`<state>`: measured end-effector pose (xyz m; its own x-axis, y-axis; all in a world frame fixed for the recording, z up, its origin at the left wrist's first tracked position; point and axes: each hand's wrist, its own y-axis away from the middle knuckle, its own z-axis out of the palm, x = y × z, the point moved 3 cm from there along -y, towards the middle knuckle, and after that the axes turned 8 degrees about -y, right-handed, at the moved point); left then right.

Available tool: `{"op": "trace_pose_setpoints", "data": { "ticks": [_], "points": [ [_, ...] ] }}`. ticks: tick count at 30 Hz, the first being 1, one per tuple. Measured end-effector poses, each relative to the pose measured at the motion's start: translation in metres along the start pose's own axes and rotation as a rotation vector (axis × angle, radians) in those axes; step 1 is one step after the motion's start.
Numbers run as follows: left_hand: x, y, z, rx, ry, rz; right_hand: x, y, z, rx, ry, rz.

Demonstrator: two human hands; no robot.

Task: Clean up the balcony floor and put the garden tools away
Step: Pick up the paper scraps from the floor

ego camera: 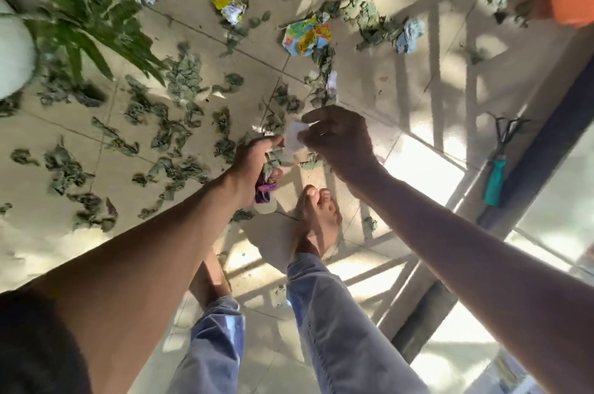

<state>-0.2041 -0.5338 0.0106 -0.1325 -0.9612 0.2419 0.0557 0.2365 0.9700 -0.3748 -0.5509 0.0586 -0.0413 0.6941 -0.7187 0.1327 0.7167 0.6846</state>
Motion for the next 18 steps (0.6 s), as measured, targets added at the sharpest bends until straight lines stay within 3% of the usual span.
{"op": "trace_pose_setpoints", "data": {
  "ticks": [4, 8, 13, 18],
  "points": [
    [-0.011, 0.005, -0.019, 0.108, 0.165, -0.026, 0.004, 0.006, 0.051, -0.091, 0.018, 0.002],
    [-0.017, 0.009, -0.037, 0.023, 0.417, 0.028, 0.014, 0.011, 0.101, -0.150, 0.073, -0.015],
    [-0.018, 0.025, -0.062, -0.070, 0.568, 0.121, 0.012, 0.028, 0.142, -0.108, 0.342, -0.363],
    [-0.027, 0.025, -0.099, 0.136, 0.585, 0.178, 0.002, 0.044, 0.173, -0.150, 0.269, -0.581]
  ]
}}
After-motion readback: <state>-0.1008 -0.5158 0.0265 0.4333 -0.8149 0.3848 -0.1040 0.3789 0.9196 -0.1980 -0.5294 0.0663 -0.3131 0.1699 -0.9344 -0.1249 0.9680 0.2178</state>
